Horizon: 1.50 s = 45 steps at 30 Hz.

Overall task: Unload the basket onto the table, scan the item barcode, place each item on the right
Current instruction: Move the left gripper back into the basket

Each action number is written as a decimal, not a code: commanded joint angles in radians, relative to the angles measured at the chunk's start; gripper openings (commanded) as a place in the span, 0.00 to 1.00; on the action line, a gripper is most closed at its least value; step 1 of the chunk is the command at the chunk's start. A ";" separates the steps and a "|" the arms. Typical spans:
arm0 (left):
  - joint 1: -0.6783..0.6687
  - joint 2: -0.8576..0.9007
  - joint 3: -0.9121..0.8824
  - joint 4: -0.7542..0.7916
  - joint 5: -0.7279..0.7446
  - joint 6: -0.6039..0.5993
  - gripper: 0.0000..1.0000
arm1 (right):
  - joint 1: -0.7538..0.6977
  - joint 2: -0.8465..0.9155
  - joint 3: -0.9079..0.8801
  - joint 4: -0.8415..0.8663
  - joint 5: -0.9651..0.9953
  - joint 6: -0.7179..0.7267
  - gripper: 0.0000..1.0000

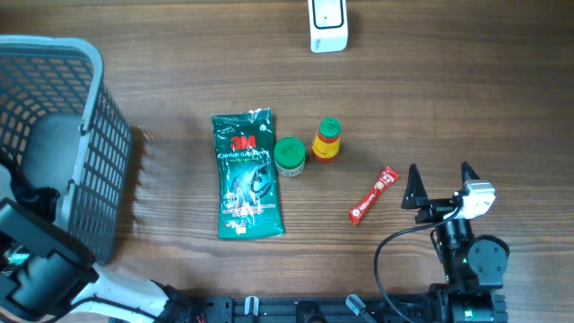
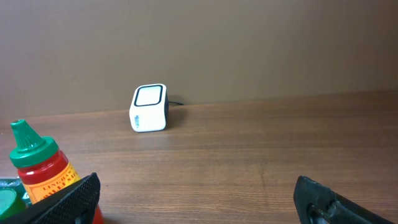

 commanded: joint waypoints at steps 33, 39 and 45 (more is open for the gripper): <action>-0.026 -0.388 0.803 -0.401 0.626 0.028 0.04 | 0.003 0.002 -0.001 0.003 0.009 -0.010 1.00; -0.275 -0.505 0.801 -0.437 0.650 0.090 0.04 | 0.003 0.002 -0.001 0.002 0.010 -0.010 0.99; -0.583 -0.491 0.800 -0.432 0.332 0.066 0.04 | 0.003 0.002 -0.001 0.003 0.009 -0.010 1.00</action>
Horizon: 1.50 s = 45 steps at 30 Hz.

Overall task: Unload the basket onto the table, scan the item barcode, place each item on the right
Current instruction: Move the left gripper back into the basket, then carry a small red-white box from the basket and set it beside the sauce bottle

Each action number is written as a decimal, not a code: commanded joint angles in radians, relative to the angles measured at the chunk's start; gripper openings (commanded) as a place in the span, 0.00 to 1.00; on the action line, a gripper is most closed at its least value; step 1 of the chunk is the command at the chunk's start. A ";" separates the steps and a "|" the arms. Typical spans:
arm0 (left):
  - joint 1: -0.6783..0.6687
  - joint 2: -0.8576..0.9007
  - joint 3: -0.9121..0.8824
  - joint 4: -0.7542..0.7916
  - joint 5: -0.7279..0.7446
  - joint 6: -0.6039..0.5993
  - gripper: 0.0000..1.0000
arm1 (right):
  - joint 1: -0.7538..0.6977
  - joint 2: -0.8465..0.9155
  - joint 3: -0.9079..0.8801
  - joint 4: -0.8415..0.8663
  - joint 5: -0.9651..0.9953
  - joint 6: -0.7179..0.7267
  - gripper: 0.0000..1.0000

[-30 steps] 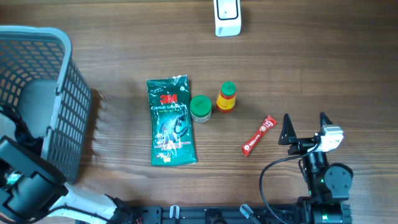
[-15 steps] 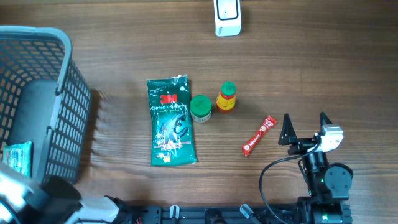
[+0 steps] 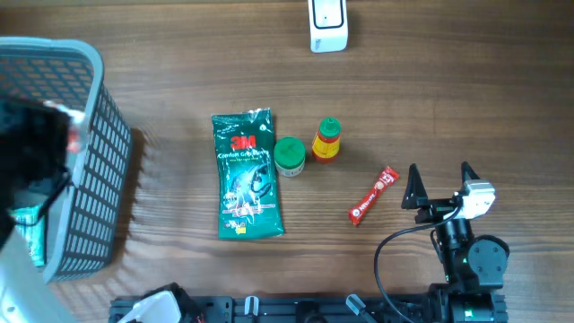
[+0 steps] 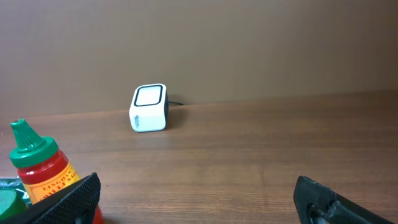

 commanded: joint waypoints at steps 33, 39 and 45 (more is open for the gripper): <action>-1.273 0.307 -0.562 0.453 -0.449 -0.534 0.04 | 0.003 0.002 -0.001 0.002 0.009 -0.010 1.00; -1.278 0.426 -0.703 0.617 -0.447 -0.690 0.14 | 0.003 0.002 -0.001 0.002 0.009 -0.010 1.00; -1.295 0.537 -0.703 0.684 -0.440 -0.690 0.11 | 0.003 0.002 -0.001 0.003 0.009 -0.010 1.00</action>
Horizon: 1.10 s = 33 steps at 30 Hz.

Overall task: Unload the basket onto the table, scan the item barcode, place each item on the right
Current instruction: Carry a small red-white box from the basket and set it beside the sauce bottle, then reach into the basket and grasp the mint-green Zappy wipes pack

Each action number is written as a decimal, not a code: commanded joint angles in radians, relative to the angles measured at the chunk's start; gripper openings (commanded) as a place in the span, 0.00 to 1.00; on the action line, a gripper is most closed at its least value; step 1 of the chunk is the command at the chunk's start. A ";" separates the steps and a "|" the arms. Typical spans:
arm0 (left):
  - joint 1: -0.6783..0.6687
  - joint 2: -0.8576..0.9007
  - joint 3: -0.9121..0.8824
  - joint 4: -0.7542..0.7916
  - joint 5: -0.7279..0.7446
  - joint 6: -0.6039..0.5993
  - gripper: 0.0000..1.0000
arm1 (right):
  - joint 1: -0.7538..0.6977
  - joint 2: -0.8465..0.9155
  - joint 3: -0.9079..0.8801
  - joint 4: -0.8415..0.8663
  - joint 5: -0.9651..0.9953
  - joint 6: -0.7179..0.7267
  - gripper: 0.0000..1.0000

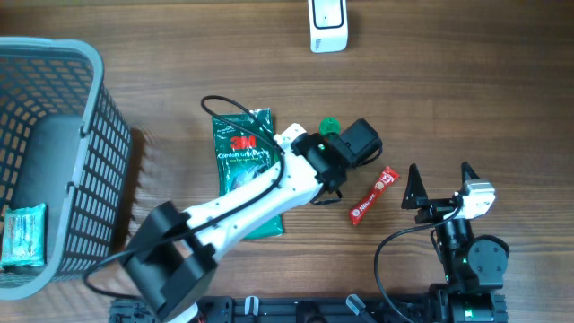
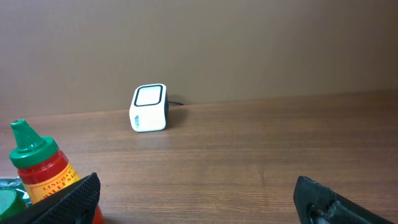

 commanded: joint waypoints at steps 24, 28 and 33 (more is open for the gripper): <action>0.074 -0.385 0.009 -0.017 -0.311 0.213 0.46 | 0.003 0.002 -0.001 0.003 0.009 -0.010 1.00; 0.219 -0.509 0.010 -0.016 -0.428 0.352 0.52 | 0.003 0.002 -0.001 0.003 0.009 -0.010 1.00; 0.595 -0.622 0.061 -0.019 -0.317 0.472 0.51 | 0.003 0.002 -0.001 0.002 0.009 -0.010 1.00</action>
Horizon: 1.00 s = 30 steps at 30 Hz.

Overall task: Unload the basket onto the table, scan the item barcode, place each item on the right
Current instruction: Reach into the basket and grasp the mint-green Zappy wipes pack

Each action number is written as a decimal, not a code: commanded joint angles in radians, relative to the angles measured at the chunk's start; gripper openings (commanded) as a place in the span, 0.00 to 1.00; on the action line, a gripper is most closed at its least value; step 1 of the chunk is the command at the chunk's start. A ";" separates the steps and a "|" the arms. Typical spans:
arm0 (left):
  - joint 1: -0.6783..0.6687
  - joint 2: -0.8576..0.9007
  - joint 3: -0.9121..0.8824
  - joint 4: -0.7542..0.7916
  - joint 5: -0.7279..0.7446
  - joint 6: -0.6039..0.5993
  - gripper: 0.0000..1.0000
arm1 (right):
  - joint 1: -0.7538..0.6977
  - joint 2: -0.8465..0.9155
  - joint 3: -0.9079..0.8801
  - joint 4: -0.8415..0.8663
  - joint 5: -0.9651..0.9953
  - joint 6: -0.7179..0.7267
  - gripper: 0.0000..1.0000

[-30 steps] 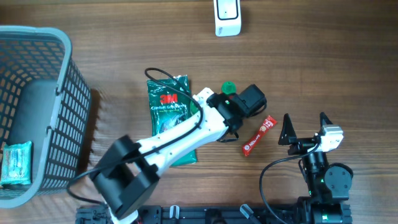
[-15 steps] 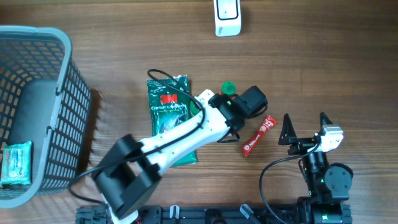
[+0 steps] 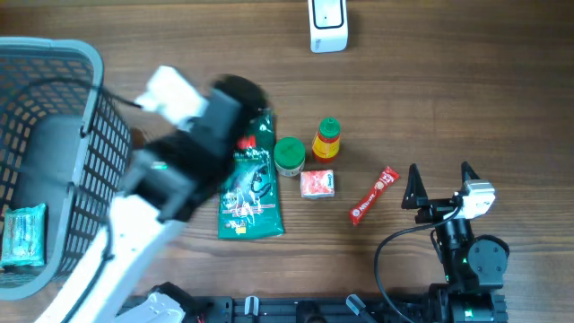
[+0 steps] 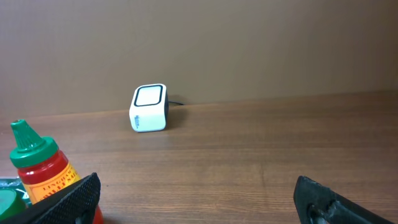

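A white barcode scanner (image 3: 328, 25) (image 4: 149, 108) stands at the table's far edge. A small red and white packet (image 3: 317, 184) lies in front of the red sauce bottle (image 3: 326, 140) (image 4: 40, 171) and the green-lidded jar (image 3: 289, 155). My left arm is a blur over the green 3M packet (image 3: 251, 193). The dark blurred end of that arm, my left gripper (image 3: 235, 93), shows no clear jaws. At the near right my right gripper (image 3: 439, 184) (image 4: 198, 194) rests open and holds nothing.
A grey basket (image 3: 85, 63) fills the left side, with a green packet (image 3: 22, 235) lying inside it. A red stick sachet (image 3: 373, 196) lies just left of my right gripper.
My left arm reached over the jar and bottle; now it is back to the left, blurred, over the 3M packet. A small red and white packet now shows where the arm was. The right arm is unmoved.
My left arm was low at the near left beside the basket, then over the basket. Then it stretched across the 3M packet to the bottle. Now it is back towards the basket and a small red and white packet lies by the jar.
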 commanded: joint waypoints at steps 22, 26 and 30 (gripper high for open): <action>1.259 0.412 0.143 -0.284 0.198 0.198 0.64 | 0.003 0.002 -0.001 0.003 0.009 -0.010 1.00; 1.259 0.531 0.143 -0.259 0.170 0.198 0.83 | 0.003 0.002 -0.001 0.003 0.009 -0.010 1.00; 1.259 0.642 0.141 -0.251 0.038 0.198 0.84 | 0.003 0.002 -0.001 0.003 0.009 -0.010 1.00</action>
